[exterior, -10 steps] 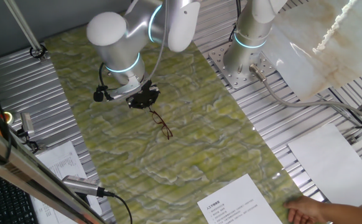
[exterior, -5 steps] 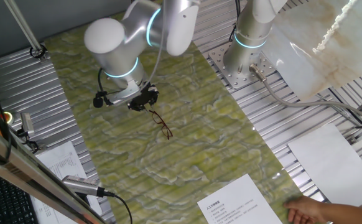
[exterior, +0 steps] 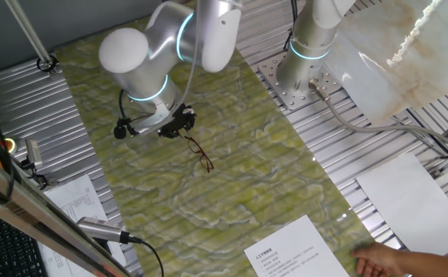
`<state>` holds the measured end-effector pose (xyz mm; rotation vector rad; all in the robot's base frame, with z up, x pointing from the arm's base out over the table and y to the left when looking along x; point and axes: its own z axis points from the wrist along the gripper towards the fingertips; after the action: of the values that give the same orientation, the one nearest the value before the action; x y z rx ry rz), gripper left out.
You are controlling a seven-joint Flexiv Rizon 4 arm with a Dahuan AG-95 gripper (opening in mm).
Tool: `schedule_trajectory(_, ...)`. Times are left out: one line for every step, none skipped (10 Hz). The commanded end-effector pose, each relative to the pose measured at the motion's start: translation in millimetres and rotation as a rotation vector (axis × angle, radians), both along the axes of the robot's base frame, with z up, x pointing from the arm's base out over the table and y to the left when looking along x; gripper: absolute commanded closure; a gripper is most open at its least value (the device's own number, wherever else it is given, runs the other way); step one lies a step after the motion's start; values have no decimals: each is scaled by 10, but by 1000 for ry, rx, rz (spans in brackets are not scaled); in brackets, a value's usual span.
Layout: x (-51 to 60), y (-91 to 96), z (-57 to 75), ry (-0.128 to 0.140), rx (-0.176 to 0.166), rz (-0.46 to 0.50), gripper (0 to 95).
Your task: Unfold the leg of the glasses (with one hand)
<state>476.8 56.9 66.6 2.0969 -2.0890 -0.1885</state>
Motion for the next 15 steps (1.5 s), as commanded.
schedule_trajectory(12, 161, -31, 28, 97, 45, 760)
schedule_trajectory(9, 266, -34, 29, 86, 41, 760)
schedule_trajectory(11, 247, -30, 31, 87, 58, 760)
schedule_trajectory(-16, 239, -27, 41, 93, 89, 760)
schedule_trajectory(-30, 232, -30, 45, 92, 110, 760)
schedule_trajectory(-35, 230, -31, 52, 98, 115, 760)
schedule_trajectory(-40, 228, -32, 63, 94, 122, 760)
schedule_trajectory(-70, 212, -38, 71, 80, 131, 760)
schedule_trajectory(-96, 197, -44, 72, 80, 149, 760)
schedule_trajectory(-108, 190, -49, 71, 104, 175, 760)
schedule_trajectory(-107, 189, -56, 70, 109, 197, 760)
schedule_trajectory(-107, 188, -73, 71, 110, 199, 760)
schedule_trajectory(-111, 184, -112, 75, 110, 214, 760)
schedule_trajectory(-116, 178, -151, 76, 115, 224, 760)
schedule_trajectory(-116, 178, -157, 76, 112, 223, 760)
